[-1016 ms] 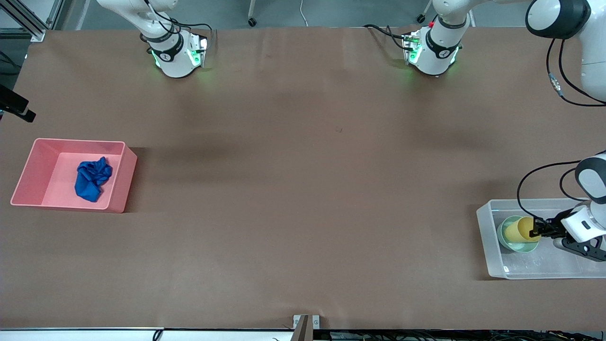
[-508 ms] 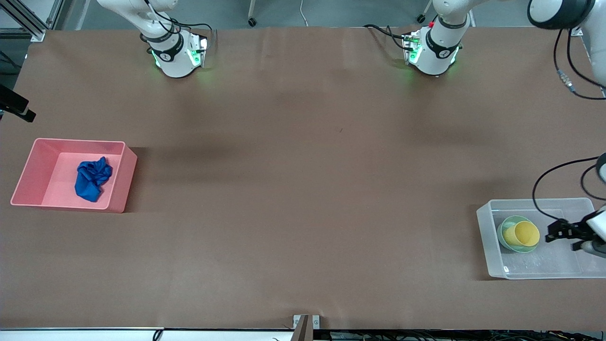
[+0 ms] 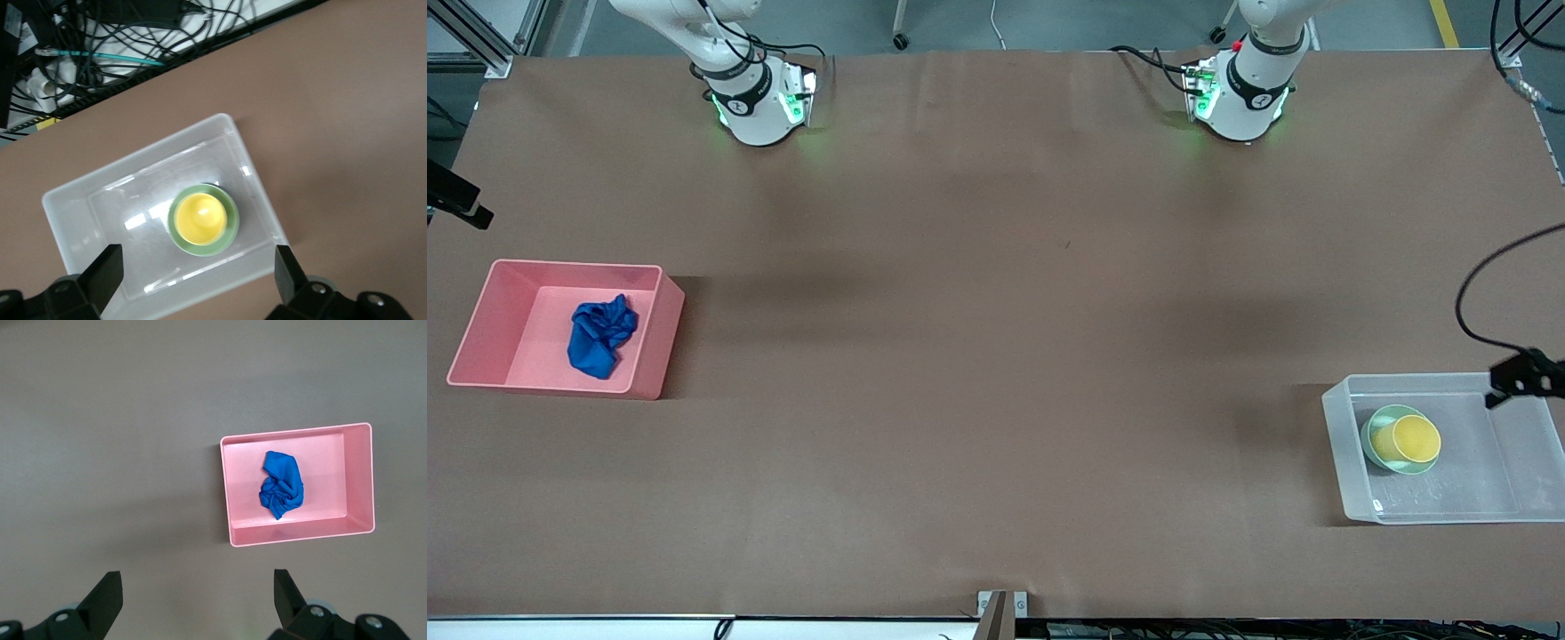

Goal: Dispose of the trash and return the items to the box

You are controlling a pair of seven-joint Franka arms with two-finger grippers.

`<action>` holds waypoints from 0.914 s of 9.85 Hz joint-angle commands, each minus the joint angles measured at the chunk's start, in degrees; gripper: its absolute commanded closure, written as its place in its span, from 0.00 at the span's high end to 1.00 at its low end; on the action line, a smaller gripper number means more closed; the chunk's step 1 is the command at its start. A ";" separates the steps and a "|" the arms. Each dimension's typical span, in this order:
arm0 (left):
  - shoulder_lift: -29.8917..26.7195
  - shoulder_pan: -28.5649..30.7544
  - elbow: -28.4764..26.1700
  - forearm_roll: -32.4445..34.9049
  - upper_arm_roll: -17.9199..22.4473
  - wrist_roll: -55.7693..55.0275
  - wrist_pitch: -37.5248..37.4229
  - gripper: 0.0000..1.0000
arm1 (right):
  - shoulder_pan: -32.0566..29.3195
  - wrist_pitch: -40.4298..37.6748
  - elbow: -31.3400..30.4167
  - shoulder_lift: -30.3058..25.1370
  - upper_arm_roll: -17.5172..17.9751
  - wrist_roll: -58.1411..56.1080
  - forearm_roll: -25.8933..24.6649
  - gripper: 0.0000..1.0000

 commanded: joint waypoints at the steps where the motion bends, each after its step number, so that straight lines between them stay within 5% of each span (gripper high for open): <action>1: -12.76 -7.21 -14.64 0.70 4.85 -7.25 0.43 1.00 | -0.77 -0.24 -0.65 -0.91 0.47 -0.62 0.19 1.00; 4: -18.33 -19.34 -14.95 0.26 11.80 -13.35 -8.59 1.00 | -0.86 -0.24 -0.65 -0.91 0.47 -0.71 0.19 1.00; 9: -17.73 -25.54 2.37 -0.71 14.29 -18.71 -30.57 1.00 | -0.95 -0.33 -0.73 -0.91 0.47 -0.79 0.19 1.00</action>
